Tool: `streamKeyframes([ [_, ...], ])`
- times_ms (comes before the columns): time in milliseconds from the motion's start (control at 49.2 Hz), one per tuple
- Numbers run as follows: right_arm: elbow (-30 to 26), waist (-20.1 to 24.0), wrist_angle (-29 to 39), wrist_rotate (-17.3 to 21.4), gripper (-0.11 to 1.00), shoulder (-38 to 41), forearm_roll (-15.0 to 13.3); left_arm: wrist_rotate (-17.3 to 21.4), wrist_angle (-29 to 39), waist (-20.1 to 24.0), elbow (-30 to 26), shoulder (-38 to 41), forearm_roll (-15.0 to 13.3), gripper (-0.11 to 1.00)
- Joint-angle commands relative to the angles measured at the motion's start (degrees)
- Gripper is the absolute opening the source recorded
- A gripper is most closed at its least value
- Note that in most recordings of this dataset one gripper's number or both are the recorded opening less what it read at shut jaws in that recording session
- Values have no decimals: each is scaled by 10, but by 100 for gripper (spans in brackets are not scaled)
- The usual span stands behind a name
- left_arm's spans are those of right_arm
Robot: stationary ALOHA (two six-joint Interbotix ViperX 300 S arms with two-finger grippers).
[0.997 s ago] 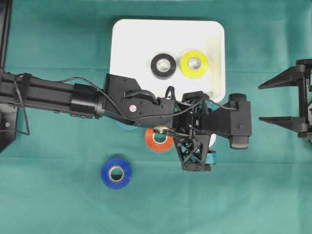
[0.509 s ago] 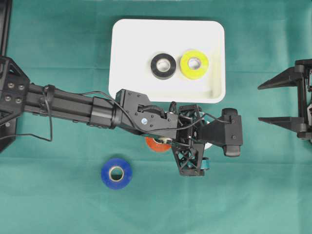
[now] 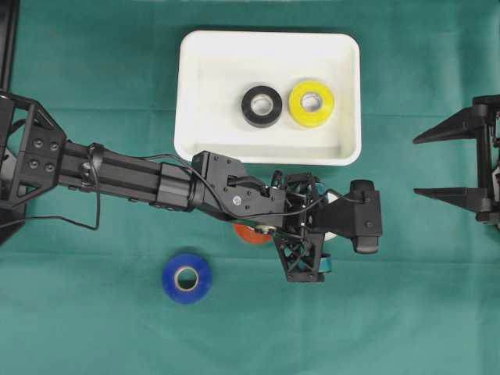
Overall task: Pick up the tape from a random location and place it into the white case.
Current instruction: 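Lower the open left gripper onto the white tape roll's rim, then close the left gripper on the white tape and lift it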
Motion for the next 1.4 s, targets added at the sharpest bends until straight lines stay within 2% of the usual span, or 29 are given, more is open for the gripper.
streamKeyframes([
  [0,-4,1,-5,-1,87,8,-1,-2,-4,-2,-4,-11,-1,91],
  [142,-4,2,-4,-1,87,9,-1,-2,-4,-2,-4,-11,-1,89],
  [244,-4,1,-5,-1,87,9,-1,-2,-4,-2,-4,-12,-1,80],
  [468,-4,1,-4,0,87,9,-1,-15,-2,0,-3,-12,-1,26],
  [1078,-4,1,-4,-1,87,9,-1,-18,4,1,-4,-23,0,25],
  [1383,-4,1,-4,0,87,10,-1,-15,32,1,-7,-69,2,25],
])
